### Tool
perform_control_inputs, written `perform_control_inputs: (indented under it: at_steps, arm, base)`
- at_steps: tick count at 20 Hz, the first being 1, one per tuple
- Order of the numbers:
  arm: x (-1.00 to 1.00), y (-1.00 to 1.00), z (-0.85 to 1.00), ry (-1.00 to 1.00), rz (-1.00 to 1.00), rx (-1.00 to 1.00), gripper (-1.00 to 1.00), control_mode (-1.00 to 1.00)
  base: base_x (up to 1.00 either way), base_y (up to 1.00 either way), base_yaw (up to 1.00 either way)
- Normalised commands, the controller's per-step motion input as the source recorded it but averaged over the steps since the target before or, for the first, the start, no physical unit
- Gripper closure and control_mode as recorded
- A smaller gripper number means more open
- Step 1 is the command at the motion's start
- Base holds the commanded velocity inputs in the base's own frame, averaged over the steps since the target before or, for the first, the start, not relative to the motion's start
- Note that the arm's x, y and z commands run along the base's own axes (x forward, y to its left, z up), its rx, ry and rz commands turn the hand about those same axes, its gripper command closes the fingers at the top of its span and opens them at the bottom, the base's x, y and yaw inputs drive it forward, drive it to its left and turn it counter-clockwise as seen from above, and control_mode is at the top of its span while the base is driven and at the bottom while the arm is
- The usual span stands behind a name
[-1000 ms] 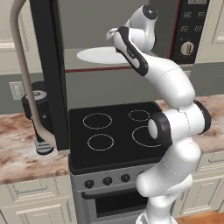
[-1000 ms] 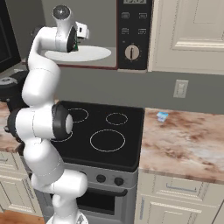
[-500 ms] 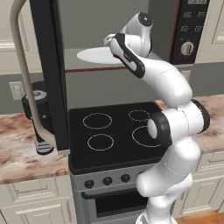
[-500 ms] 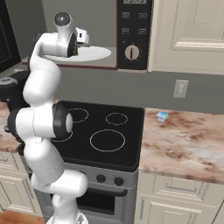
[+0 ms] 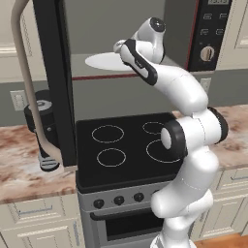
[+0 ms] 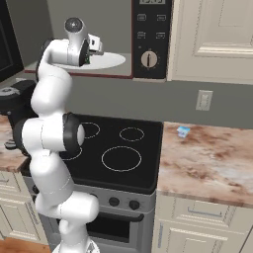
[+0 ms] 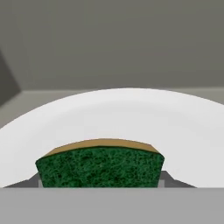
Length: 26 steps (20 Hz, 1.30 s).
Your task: Place the sponge inside the microwave to prepare for sanitizing.
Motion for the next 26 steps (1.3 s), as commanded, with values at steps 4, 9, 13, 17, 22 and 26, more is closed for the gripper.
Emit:
perform_control_inputs:
  at_steps: [4,9,13,17,22,26]
  arm:
    - [0.24,0.00,-0.05,0.04,0.00,0.00,1.00,-1.00]
    - [0.22,0.00,-0.07,0.05,0.00,0.00,1.00,-1.00]
    - [0.11,0.00,-0.19,0.01,0.00,0.00,1.00,-1.00]
    - [0.08,0.00,-0.22,0.00,0.00,0.00,1.00,-1.00]
    - [0.05,0.00,-0.20,0.00,0.00,0.00,1.00,-1.00]
    - [0.04,0.00,-0.20,0.00,0.00,0.00,1.00,-1.00]
  base:
    - [0.00,0.00,0.00]
    - [0.00,0.00,0.00]
    - [0.00,0.00,0.00]
    - [0.00,0.00,0.00]
    - [0.00,0.00,0.00]
    - [0.00,0.00,0.00]
